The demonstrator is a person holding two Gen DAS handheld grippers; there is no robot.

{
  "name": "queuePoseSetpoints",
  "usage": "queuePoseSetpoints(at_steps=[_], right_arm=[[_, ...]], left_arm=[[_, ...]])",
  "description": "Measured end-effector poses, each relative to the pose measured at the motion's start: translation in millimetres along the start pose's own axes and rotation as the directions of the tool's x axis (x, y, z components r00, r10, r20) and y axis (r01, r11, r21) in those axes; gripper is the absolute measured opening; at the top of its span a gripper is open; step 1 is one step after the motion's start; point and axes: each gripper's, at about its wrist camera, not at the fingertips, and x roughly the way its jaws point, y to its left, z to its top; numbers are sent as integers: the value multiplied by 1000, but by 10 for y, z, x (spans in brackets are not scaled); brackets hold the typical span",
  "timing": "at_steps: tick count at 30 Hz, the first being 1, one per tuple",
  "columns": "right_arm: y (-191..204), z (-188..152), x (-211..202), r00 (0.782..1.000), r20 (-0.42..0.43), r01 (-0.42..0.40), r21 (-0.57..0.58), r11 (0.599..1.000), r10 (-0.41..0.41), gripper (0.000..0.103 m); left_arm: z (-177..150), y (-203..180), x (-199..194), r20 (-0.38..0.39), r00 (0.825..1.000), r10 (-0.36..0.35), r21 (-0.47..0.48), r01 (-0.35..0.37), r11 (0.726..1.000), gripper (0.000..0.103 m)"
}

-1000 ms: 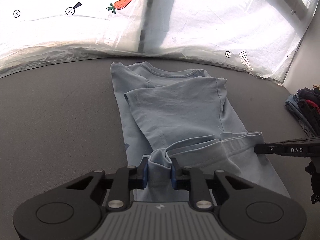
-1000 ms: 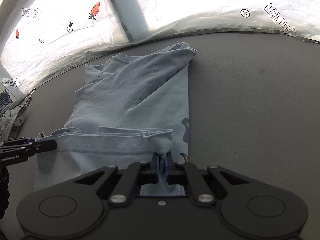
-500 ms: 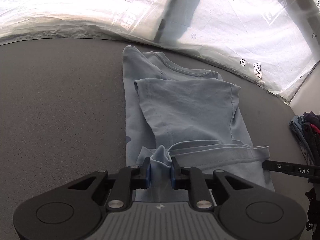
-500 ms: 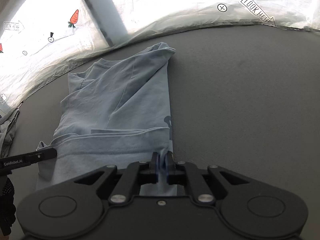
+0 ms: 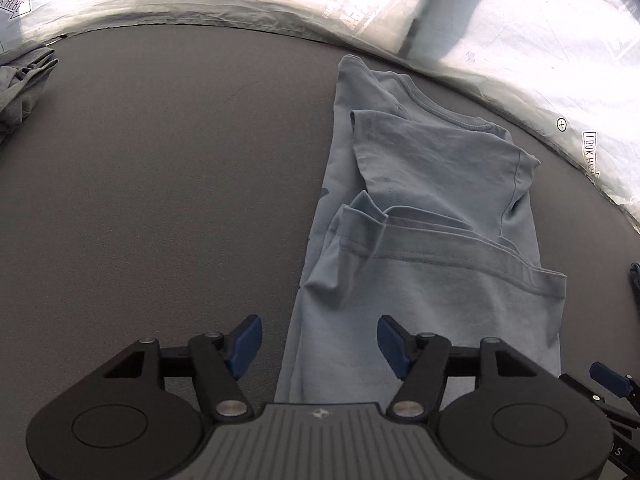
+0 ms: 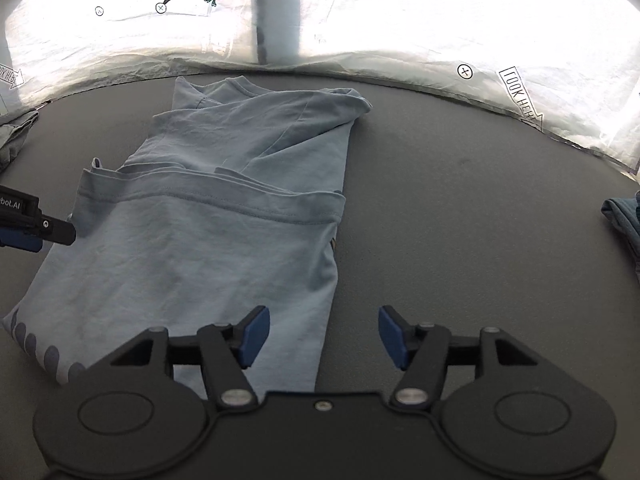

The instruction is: Fold clothes

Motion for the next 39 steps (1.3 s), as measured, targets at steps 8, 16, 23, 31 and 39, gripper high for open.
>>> queuePoseSetpoints(at_steps=[8, 16, 23, 31, 39], right_arm=[[258, -443, -346, 1000, -15, -9, -148, 989, 7, 99], [287, -776, -434, 996, -75, -61, -127, 990, 52, 99], [180, -964, -451, 986, -89, -147, -38, 988, 143, 99], [-369, -1111, -343, 906, 24, -365, 554, 749, 423, 96], [-632, -1508, -210, 858, 283, -415, 875, 251, 429, 82]], left_arm=[[-724, 116, -278, -72, 997, -13, -57, 9, 998, 69], [-1228, 203, -492, -84, 995, -46, -117, 36, 992, 69], [-1502, 182, -623, -36, 997, -62, -167, 55, 984, 71], [-1457, 474, -639, 39, 987, -155, -304, 159, 939, 71], [-1111, 634, -375, 27, 965, -261, -333, 255, 908, 71]])
